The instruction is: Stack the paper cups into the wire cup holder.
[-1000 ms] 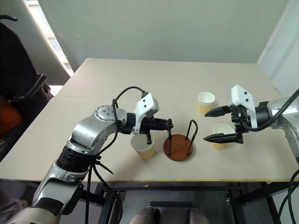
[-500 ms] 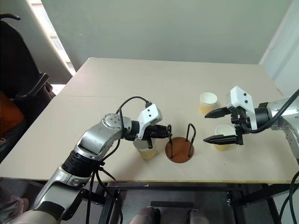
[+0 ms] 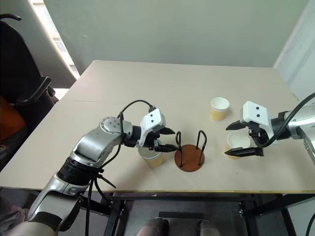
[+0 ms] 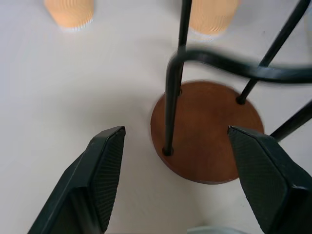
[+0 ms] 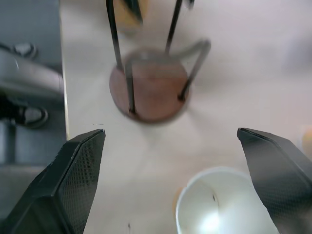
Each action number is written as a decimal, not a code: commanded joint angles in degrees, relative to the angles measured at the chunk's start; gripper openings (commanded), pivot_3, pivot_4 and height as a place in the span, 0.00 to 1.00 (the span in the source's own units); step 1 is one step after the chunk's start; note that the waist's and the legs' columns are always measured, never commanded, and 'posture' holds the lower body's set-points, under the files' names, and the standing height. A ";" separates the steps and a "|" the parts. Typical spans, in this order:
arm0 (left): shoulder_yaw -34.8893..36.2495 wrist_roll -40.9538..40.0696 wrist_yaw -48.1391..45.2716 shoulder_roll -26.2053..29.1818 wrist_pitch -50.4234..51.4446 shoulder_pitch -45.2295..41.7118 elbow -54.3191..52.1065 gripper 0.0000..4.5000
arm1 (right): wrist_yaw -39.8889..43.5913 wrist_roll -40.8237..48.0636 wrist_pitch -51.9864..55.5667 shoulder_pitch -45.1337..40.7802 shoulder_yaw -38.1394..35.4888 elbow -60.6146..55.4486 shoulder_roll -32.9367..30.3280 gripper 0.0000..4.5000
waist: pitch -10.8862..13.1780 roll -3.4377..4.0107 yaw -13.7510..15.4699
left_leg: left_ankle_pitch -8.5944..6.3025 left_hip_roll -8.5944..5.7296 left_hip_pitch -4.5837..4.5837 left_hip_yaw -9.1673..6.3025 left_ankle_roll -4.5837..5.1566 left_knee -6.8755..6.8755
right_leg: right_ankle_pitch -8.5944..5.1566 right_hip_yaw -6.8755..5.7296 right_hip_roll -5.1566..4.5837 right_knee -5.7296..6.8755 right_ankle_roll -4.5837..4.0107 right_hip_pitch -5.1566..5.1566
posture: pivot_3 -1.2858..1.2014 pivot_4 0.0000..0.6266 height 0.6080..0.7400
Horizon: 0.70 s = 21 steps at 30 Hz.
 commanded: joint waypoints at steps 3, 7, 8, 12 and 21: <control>4.36 -0.57 -2.11 4.41 -2.88 -2.28 -2.97 0.80 | 1.34 -5.17 -3.51 -0.24 2.72 1.86 -1.33 1.00 | 0.00 0.00 -0.14 | -0.04 0.01 0.04 0.01 0.04 -0.01 | 0.00 0.00 0.00 -0.01 0.00 0.00 | 0.52 0.24 1.00; 7.94 -2.72 -4.88 8.11 -4.23 -1.85 -4.73 0.80 | 0.64 -9.38 -5.40 -0.74 5.62 4.37 0.00 1.00 | 0.00 0.00 -0.21 | -0.07 0.02 0.03 0.00 0.07 -0.01 | 0.02 0.00 0.01 -0.02 0.03 -0.02 | 0.52 0.24 1.00; 8.87 -3.82 -6.00 9.18 -4.04 -1.48 -5.55 0.80 | 0.31 -10.32 -5.90 -0.88 6.31 4.88 0.54 1.00 | 0.00 0.00 -0.23 | -0.09 0.02 0.02 0.01 0.09 -0.01 | 0.02 0.00 0.00 -0.03 0.04 -0.03 | 0.52 0.24 1.00; 14.70 -10.07 -11.42 14.62 -3.73 1.77 -10.81 0.80 | -2.56 -17.09 -9.37 -1.06 9.90 8.36 2.62 1.00 | 0.00 0.01 -0.50 | -0.18 0.05 0.05 0.00 0.11 -0.03 | 0.03 -0.02 0.01 -0.02 0.01 -0.06 | 0.52 0.24 1.00; 20.91 -13.55 -8.92 19.40 -0.84 6.67 -13.00 0.81 | -2.50 -18.54 -10.51 -1.47 9.64 8.80 5.13 0.49 | 0.01 0.03 -0.44 | -0.25 0.06 0.04 -0.03 0.09 -0.02 | -0.23 -0.04 0.00 0.02 -0.45 -0.05 | 0.52 0.24 1.00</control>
